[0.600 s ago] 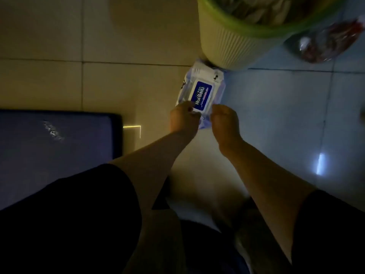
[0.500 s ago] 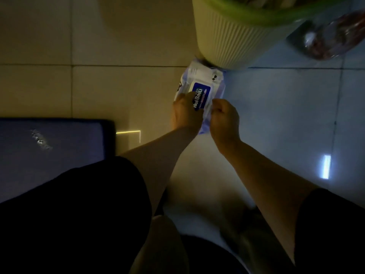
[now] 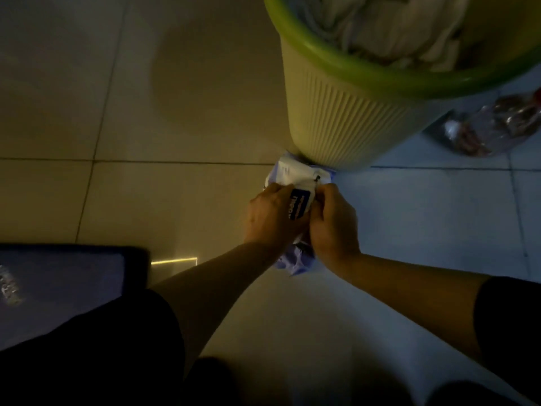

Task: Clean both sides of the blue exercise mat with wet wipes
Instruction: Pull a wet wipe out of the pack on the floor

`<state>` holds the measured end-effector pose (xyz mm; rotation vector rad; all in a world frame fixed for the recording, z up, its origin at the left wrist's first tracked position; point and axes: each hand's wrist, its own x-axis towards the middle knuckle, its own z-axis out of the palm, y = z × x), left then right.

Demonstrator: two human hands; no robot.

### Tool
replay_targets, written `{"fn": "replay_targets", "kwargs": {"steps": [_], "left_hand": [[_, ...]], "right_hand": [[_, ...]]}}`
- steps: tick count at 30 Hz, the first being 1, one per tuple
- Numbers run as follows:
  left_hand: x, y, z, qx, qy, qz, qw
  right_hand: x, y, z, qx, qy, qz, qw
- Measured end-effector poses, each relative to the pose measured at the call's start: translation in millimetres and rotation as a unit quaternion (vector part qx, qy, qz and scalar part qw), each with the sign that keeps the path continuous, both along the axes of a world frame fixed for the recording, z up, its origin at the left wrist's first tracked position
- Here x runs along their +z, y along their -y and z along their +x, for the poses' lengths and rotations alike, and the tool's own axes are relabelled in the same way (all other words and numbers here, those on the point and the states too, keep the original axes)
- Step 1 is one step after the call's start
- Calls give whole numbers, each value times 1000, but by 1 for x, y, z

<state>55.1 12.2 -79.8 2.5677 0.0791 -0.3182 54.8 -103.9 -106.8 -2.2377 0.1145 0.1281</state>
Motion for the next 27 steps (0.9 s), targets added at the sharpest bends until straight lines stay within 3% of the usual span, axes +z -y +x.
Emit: {"fn": "replay_targets", "kwargs": {"steps": [6, 9, 19, 27], "left_hand": [[7, -18, 2, -45, -16, -60, 997], [12, -27, -2, -13, -55, -122, 991], [9, -49, -21, 86, -44, -215, 972], [-8, -40, -25, 90, -51, -162, 981]], "right_hand": [[8, -9, 6, 20, 19, -44, 999], [7, -9, 1, 23, 1, -54, 998], [26, 5, -4, 139, 62, -212, 965], [24, -3, 0, 204, 93, -246, 943]]}}
